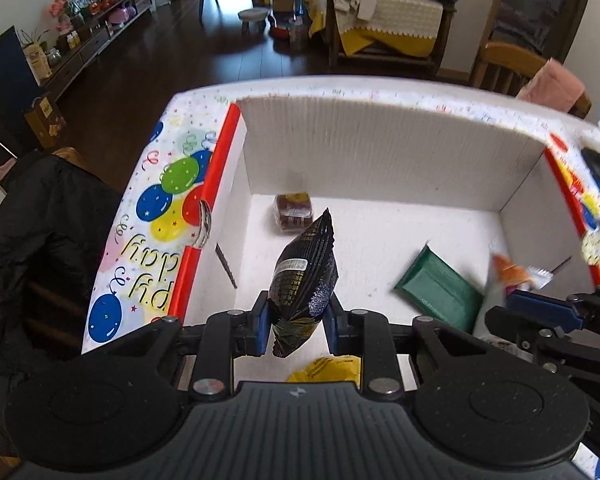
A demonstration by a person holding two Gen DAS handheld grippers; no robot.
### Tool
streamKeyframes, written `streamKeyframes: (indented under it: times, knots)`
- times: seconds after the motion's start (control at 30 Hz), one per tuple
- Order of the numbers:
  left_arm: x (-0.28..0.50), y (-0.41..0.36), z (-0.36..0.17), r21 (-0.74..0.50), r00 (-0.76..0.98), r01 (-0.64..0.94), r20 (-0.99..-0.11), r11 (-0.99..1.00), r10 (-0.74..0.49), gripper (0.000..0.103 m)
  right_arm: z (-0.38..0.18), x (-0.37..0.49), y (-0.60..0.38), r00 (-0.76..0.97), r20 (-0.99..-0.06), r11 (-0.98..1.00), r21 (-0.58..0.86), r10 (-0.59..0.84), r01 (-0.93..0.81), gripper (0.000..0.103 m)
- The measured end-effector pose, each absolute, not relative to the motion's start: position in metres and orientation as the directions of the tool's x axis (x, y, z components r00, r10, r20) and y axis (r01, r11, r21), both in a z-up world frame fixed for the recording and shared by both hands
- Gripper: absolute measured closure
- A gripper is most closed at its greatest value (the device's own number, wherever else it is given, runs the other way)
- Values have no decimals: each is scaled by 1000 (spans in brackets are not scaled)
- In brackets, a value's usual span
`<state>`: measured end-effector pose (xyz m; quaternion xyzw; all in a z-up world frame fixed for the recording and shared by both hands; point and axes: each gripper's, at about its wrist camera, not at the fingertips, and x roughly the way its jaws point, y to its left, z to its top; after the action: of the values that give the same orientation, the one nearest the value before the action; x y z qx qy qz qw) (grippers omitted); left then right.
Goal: Organize snacks
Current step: 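Carry the black packet with the left tool while the right tool carries the white packet to the box, then open both tools to drop the black and white packets into the box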
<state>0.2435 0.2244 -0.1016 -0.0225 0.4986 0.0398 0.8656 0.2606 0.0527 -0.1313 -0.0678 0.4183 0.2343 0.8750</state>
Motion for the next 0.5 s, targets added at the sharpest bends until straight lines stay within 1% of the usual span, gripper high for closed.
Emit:
streamKeyframes:
  times: [0.2,0.3,0.4,0.5]
  knots:
    - [249,223,-111,6,465,-84,-884,996,45,77,-134,258,50,531,-774,892,94,345,-442,82]
    - [248,222,-111,4,461,-86,-886,996,44,76,-134,257,46,534,-773,896,99,343,-432,81]
    - [245,221,-110,-2,458,-83,-888,997,36,70,-133,256,44,539,-771,901,102,339,-421,79]
    - [240,219,-106,-14,468,-71,-883,997,21,60,-129,253,40,549,-764,905,104,338,-413,78]
